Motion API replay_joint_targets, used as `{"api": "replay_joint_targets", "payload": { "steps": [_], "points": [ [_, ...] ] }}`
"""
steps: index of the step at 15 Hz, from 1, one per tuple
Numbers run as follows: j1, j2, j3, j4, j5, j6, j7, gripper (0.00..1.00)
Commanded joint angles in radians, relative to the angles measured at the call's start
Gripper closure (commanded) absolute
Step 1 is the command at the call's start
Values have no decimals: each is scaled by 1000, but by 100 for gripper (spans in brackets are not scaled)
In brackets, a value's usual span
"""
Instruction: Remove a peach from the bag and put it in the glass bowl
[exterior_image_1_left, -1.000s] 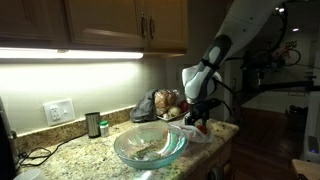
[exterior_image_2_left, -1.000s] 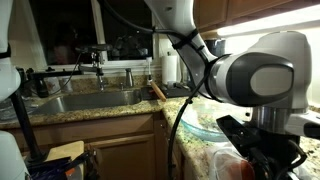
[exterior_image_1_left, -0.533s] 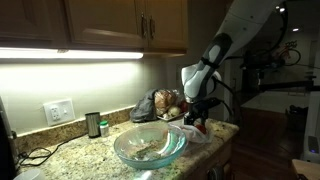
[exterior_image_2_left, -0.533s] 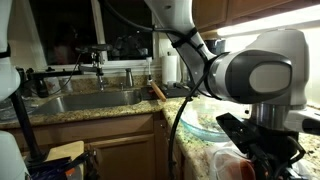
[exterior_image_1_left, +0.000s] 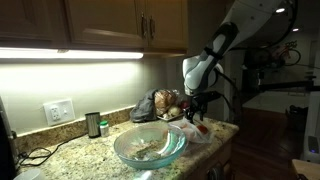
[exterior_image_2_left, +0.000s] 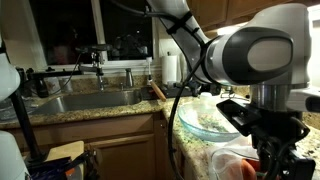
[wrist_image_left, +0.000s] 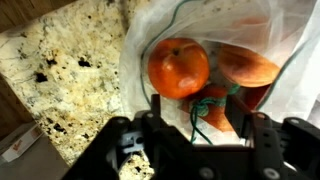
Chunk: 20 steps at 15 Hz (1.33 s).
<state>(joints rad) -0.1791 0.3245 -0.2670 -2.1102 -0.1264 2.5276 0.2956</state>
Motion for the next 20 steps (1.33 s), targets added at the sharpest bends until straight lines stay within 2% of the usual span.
{"api": "replay_joint_targets", "payload": {
  "steps": [1,2,3,5,6,9,20],
  "points": [
    [11,-77,-10,-70,-10,15,-6,56],
    [11,-80,-8,-72,-9,13,-7,55],
    [9,-80,-7,-72,-6,9,-7,49],
    [9,-78,-7,-75,-5,9,-7,33],
    [8,-75,-6,-75,-3,8,-8,19],
    [7,-73,-6,-79,1,5,-8,2],
    [-3,-56,-4,-85,17,6,-19,0]
  ]
}}
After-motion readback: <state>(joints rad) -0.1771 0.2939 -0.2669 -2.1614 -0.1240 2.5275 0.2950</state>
